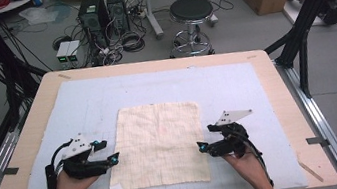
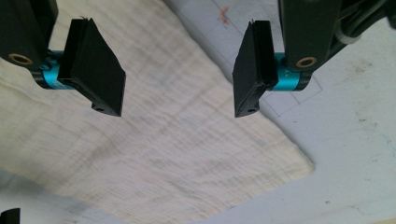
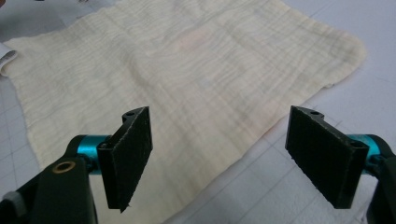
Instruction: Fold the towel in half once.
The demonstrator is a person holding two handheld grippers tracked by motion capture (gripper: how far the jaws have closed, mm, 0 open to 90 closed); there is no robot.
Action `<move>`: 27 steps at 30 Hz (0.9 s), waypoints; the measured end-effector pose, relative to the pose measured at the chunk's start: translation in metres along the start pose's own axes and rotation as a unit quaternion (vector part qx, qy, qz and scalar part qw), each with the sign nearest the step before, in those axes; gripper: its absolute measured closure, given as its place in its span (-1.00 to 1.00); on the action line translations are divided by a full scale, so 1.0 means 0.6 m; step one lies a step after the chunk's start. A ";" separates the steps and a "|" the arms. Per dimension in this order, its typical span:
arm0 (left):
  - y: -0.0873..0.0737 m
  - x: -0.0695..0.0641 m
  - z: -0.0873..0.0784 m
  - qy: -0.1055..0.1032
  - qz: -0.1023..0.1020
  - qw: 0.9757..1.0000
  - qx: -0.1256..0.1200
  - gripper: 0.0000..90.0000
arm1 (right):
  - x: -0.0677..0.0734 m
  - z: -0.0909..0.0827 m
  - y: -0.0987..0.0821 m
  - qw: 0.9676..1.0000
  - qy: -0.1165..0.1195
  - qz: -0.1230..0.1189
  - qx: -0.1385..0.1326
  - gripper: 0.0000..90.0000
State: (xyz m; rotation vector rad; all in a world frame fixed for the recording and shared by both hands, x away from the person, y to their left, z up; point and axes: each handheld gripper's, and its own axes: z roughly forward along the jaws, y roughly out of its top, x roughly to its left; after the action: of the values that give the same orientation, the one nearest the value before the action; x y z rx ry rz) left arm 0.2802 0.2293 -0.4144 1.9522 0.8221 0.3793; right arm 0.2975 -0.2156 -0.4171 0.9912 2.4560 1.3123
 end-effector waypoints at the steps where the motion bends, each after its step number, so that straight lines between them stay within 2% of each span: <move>1: 0.003 0.003 0.002 0.001 -0.001 1.000 0.000 -0.20 | -0.003 0.001 0.002 1.000 -0.004 0.003 0.002 -0.52; 3: 0.009 0.010 0.007 0.002 -0.005 1.000 0.001 -0.17 | -0.009 0.006 0.006 1.000 -0.003 0.006 0.004 -0.53; 5: 0.017 0.019 0.015 0.004 -0.013 1.000 0.012 -0.14 | -0.014 0.012 0.012 1.000 -0.008 0.006 0.009 -0.55; 10: 0.036 0.039 0.034 0.013 -0.019 1.000 0.020 -0.12 | -0.027 0.024 0.032 1.000 -0.013 -0.001 0.003 -0.55; 13: 0.048 0.049 0.044 0.014 -0.027 0.999 0.016 -0.11 | -0.034 0.028 0.045 1.000 -0.019 -0.004 -0.002 -0.55; 19: 0.074 0.077 0.064 0.026 -0.037 0.999 0.028 -0.09 | -0.059 0.035 0.074 0.999 -0.031 0.002 -0.007 -0.45; 22: 0.090 0.089 0.071 0.032 -0.043 0.998 0.023 -0.07 | -0.075 0.038 0.088 0.999 -0.036 0.009 -0.004 -0.39; 27: 0.113 0.106 0.086 0.044 -0.043 0.998 0.026 -0.04 | -0.096 0.042 0.110 0.999 -0.043 0.017 -0.017 -0.35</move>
State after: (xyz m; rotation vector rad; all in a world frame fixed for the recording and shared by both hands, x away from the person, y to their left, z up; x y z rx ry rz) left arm 0.3819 0.2173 -0.3860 1.9527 0.9770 0.3981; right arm 0.3835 -0.2098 -0.3880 1.0631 2.3565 1.2891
